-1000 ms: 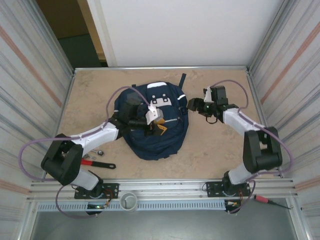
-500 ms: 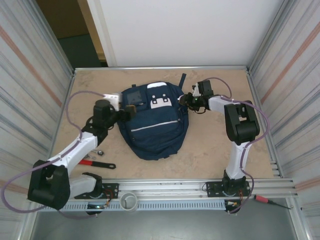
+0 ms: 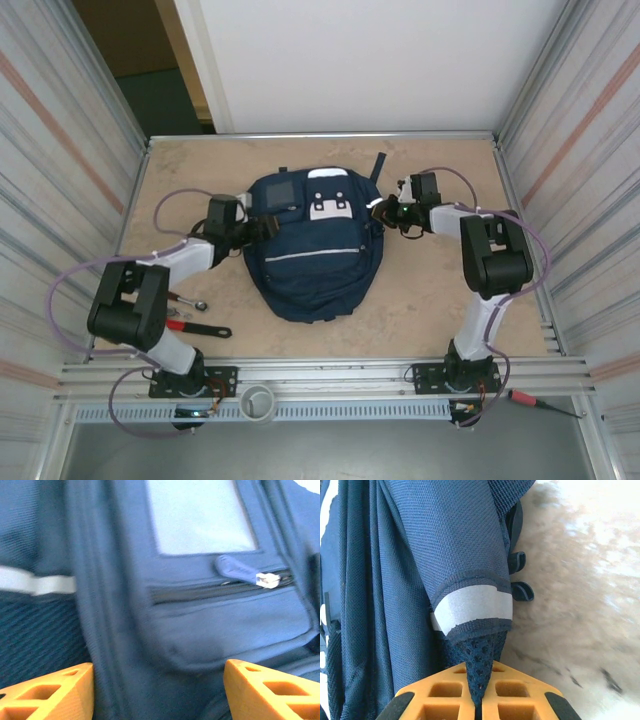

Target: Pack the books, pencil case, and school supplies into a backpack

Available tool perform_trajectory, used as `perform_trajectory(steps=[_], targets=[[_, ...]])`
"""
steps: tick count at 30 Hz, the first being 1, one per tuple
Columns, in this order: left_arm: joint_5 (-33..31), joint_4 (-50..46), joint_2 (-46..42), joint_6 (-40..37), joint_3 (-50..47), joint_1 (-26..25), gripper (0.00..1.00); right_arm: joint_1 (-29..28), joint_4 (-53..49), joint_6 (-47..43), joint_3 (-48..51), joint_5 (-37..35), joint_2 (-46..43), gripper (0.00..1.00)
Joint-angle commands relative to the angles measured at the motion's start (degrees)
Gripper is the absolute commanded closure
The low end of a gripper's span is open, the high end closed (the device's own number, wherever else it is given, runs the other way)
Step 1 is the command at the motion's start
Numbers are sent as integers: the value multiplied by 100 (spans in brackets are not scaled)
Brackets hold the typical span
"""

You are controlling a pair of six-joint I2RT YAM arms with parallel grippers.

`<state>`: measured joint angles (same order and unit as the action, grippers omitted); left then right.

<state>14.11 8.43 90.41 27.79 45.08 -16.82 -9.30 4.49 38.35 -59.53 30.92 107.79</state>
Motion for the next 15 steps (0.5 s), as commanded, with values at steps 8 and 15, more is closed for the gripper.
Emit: perform_trajectory(steps=[8,15], targets=[[100,-216,892,-249,1358,-656,35,636,-586,-552,694,-430,-1225,83],[-1020,-193,-47,-808,1033,-665,32,670,-1246,-1083,626,-1322,-2312,70]])
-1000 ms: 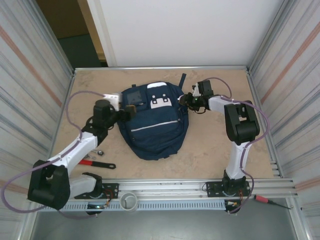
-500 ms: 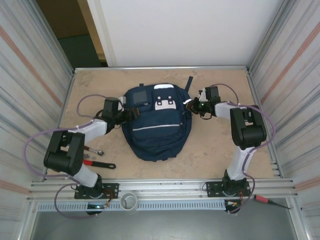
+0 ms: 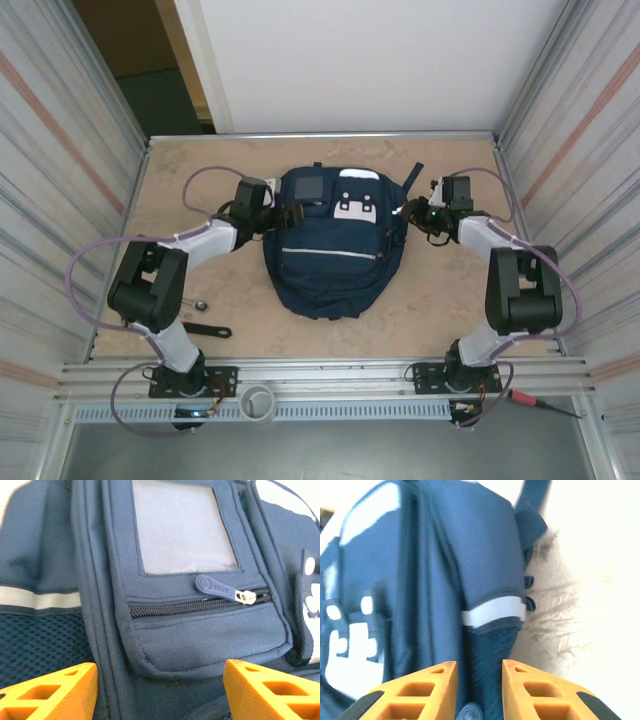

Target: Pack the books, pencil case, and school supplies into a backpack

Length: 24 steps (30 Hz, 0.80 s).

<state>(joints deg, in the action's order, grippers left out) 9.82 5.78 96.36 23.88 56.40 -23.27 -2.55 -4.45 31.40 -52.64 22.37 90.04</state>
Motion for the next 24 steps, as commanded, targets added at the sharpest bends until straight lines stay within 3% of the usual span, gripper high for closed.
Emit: perform_trajectory(steps=[1,14,17,21,24], targets=[[-811,113,-865,-518,-233,-20,32,-15,-438,-474,-71,-631,-729,68],[-2898,1015,-4125,-1701,-2261,-12,25,-398,-1044,-1132,2,-2577,-3164,44],[-3174,1243,-4697,-1990,-2643,42,22,-404,-1045,-1269,105,-3003,-3654,29],[-3392,1144,-5094,-2125,-2970,450,12,-396,-867,-1416,488,-3588,-4140,13],[-3092,929,-5132,-1984,-3094,1076,4,-389,-554,-1479,945,-4058,-4339,3]])
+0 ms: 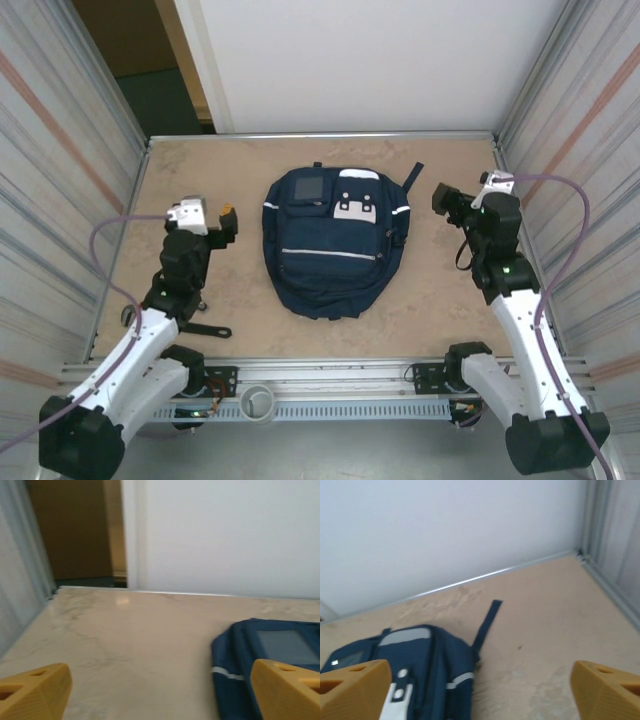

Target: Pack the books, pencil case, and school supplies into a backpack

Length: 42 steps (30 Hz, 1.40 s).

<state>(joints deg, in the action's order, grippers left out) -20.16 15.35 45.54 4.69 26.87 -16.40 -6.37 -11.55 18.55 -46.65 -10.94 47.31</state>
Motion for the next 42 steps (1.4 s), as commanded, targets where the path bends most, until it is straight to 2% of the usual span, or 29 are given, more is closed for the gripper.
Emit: perform_trajectory(steps=[1,4,7,10,15,19,22,25,26,27,29,31,42], targets=[[92,-67,-4,-5,-176,646,2,19,328,-194,528,-850,-77,1],[592,86,384,232,-300,1354,1,182,948,-219,1099,-1005,175,1],[1117,646,1168,291,-351,1773,1,387,1643,-405,1576,-879,775,1],[1577,1507,2165,-218,-374,1772,1,460,2532,-544,1995,-721,1455,1],[2045,2068,3374,-562,-122,1723,1,492,4487,-1076,2642,-496,2309,1],[2138,2205,3904,-856,31,1519,1,585,5267,-1240,2681,-87,2896,1],[2060,2449,3899,-963,-109,1421,1,632,5710,-1300,2699,162,3200,1],[2145,3310,4177,-1007,-418,1437,1,771,6271,-1223,2724,500,3866,1],[2119,3301,4200,-991,-401,1448,1,786,6620,-1268,2716,535,4150,1],[2266,2837,4073,-920,-299,1510,1,793,6559,-1292,2645,587,4173,1],[2334,3172,4196,-908,-338,1562,1,821,5868,-1293,2410,776,4068,1],[2336,2860,4109,-892,-275,1558,1,835,5747,-1299,2336,828,4085,1],[2127,2983,4105,-926,-328,1471,1,830,5776,-1310,2337,821,4093,1]])
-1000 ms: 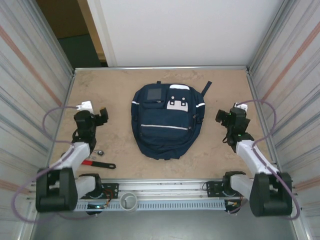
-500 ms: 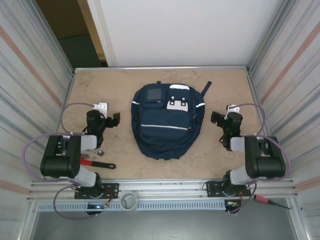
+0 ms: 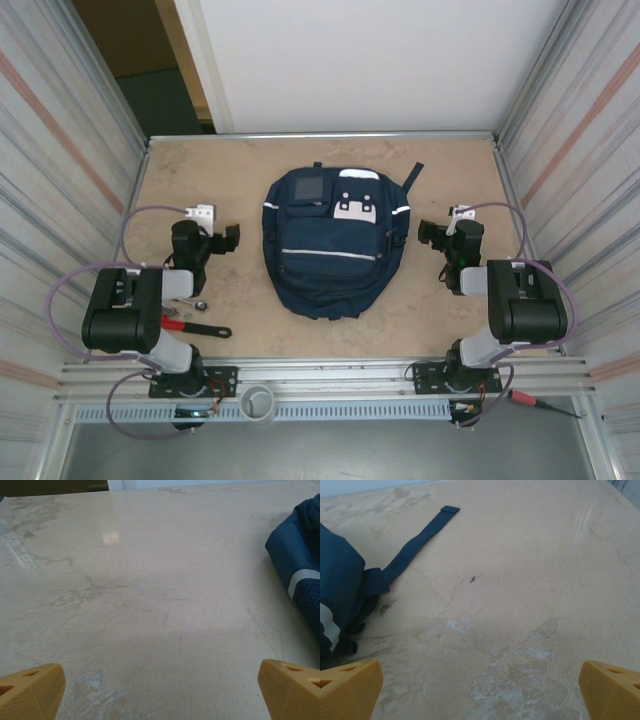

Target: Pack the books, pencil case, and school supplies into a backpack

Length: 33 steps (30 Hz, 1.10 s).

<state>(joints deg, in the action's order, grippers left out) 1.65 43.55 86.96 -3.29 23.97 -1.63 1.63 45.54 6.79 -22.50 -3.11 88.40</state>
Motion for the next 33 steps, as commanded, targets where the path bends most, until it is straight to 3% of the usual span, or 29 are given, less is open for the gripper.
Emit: perform_trajectory(steps=[1,33], targets=[[-17,142,-47,-119,-32,5,1,31,65,-129,-78,39,-18,1],[55,92,-21,-111,10,41,1,50,87,-116,-63,92,-18,1]])
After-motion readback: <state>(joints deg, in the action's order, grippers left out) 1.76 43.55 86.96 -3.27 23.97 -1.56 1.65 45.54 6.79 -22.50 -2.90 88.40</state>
